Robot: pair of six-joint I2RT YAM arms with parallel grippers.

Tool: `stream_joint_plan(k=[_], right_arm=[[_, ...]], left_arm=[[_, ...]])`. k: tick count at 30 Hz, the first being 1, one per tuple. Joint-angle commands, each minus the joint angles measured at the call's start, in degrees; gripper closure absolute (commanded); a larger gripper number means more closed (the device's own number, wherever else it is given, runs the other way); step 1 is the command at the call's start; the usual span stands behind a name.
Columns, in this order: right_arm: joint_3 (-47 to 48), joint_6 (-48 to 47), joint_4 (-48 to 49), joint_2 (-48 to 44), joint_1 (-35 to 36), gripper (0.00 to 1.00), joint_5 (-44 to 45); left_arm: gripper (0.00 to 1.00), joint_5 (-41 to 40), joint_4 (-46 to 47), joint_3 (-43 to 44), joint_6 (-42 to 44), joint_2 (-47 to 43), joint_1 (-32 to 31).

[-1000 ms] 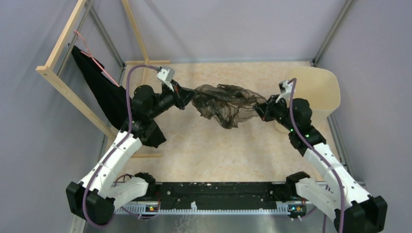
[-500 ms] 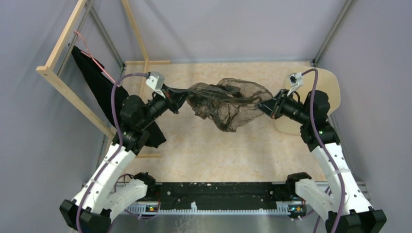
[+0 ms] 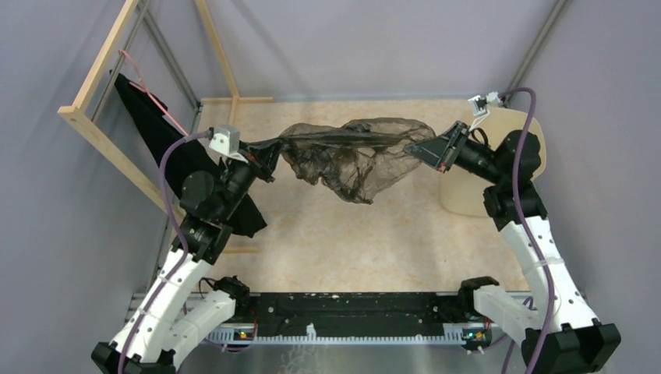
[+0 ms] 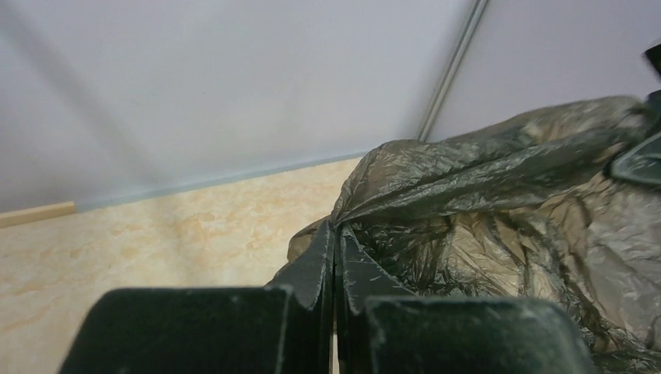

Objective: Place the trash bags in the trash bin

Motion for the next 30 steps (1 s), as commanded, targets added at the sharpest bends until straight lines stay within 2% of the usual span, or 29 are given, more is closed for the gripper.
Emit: stream_joint_plan(k=[1,2,3,6,8,11,14,17,20,23,25,30], right_arm=[[3.1,5.3,6.2,-1.0,-0.3,1.0,1.4],[3.2,6.6,7.6,-1.0,-0.4,1.0,1.4],[3.9,6.9,7.5,-1.2,-0.3,1.0,1.9],[10.8,-3.1,-8.5,-2.3,-0.3,1.0,9.1],[16.4,-11.7,-19.6,-3.3,-0.3,1.0,17.6],[20.6,-18.1,-25.8,-4.5,-0.3,1.0,24.4],[22.9,-20.6,-26.4,-3.5,-0.2,1.0,22.0],[26.4,-21.9,-31.2,0.7,0.9,1.0,24.6],[25.0,-22.2,-32.1,4.2,8.6,1.0,29.3],[19.0,-21.2,-27.1,8.8,21.0,1.0,35.0],[15.8,-19.0,-24.3,14.1,26.6,1.0,35.6],[3.7,-12.5,-9.9,25.0,33.0,1.0,28.5]], left_arm=[[0.99,1.8,2.4,1.5,0.3,3.7,-0.1],[0.94,3.8,2.0,2.3,0.3,5.1,-0.1],[0.83,5.7,1.2,3.3,0.3,6.7,-0.1],[0.49,12.5,-2.1,6.8,0.7,11.6,-0.1],[0.32,13.8,-3.7,8.2,0.4,13.3,-0.1],[0.14,13.6,-3.3,7.6,0.1,13.0,0.0],[0.05,12.0,-1.9,6.0,0.1,11.2,0.0],[0.01,9.3,-1.5,5.2,0.1,10.3,0.0],[0.01,8.9,-1.9,5.4,0.0,11.6,0.0],[0.01,9.4,-2.3,5.7,-0.4,13.1,0.0],[0.01,9.2,-2.4,5.7,-0.5,13.8,0.0],[0.01,6.0,-3.3,5.5,0.1,13.4,-0.1]])
